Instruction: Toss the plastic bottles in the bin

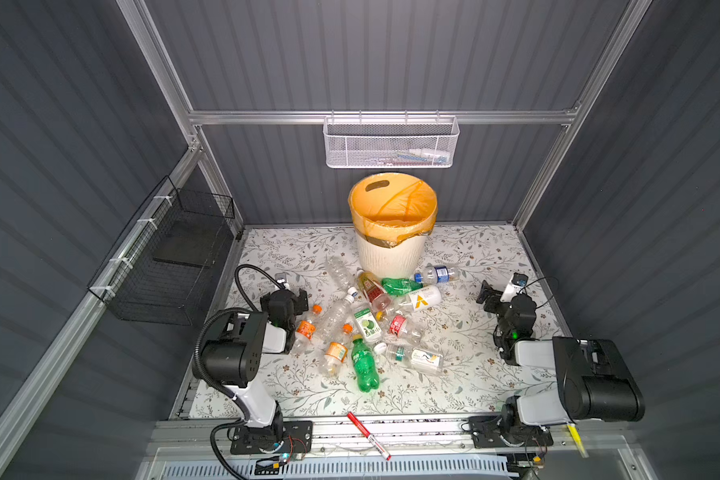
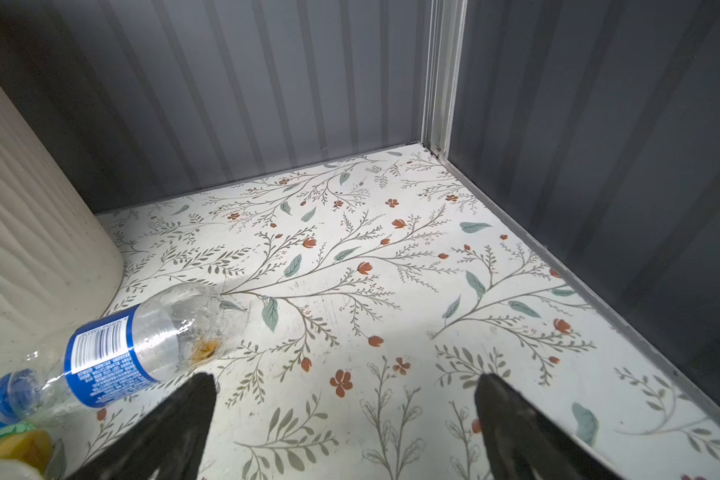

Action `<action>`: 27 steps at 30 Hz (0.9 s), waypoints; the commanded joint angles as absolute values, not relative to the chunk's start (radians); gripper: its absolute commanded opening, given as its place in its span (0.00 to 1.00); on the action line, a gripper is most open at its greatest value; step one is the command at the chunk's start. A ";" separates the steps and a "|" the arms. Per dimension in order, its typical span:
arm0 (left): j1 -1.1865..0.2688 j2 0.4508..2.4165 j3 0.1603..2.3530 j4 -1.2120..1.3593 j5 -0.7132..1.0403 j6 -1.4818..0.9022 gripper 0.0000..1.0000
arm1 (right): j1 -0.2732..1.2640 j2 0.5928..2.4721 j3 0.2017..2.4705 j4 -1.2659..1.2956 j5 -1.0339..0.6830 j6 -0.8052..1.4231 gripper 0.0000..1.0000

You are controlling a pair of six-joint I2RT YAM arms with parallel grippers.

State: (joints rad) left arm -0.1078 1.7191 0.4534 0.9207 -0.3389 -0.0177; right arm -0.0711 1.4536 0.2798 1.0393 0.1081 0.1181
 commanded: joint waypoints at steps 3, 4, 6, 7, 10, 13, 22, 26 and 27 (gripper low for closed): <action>-0.101 1.716 0.461 0.933 -0.330 -0.004 1.00 | -0.069 1.460 0.295 1.039 0.102 0.105 0.99; -0.101 1.717 0.462 0.933 -0.330 -0.005 1.00 | -0.068 1.462 0.295 1.038 0.103 0.106 0.99; -0.100 1.717 0.461 0.933 -0.331 -0.004 1.00 | -0.069 1.462 0.297 1.033 0.102 0.107 0.99; -0.100 1.717 0.461 0.933 -0.331 -0.005 1.00 | -0.070 1.462 0.298 1.034 0.101 0.107 0.99; -0.101 1.718 0.462 0.931 -0.328 -0.004 1.00 | -0.069 1.462 0.299 1.030 0.101 0.107 0.99; -0.102 1.716 0.462 0.931 -0.328 -0.005 1.00 | -0.069 1.462 0.298 1.032 0.100 0.107 0.99; -0.100 1.716 0.462 0.931 -0.329 -0.005 1.00 | -0.071 1.458 0.292 1.041 0.100 0.108 0.99; -0.100 1.717 0.463 0.926 -0.328 -0.005 1.00 | -0.070 1.459 0.293 1.039 0.098 0.108 0.99; -0.100 1.716 0.463 0.927 -0.328 -0.005 1.00 | -0.070 1.461 0.294 1.039 0.099 0.109 0.99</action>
State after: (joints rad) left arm -0.1078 1.7191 0.4534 0.9203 -0.3386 -0.0177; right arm -0.0711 1.4536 0.2817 1.0386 0.1036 0.1177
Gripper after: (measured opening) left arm 0.997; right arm 0.991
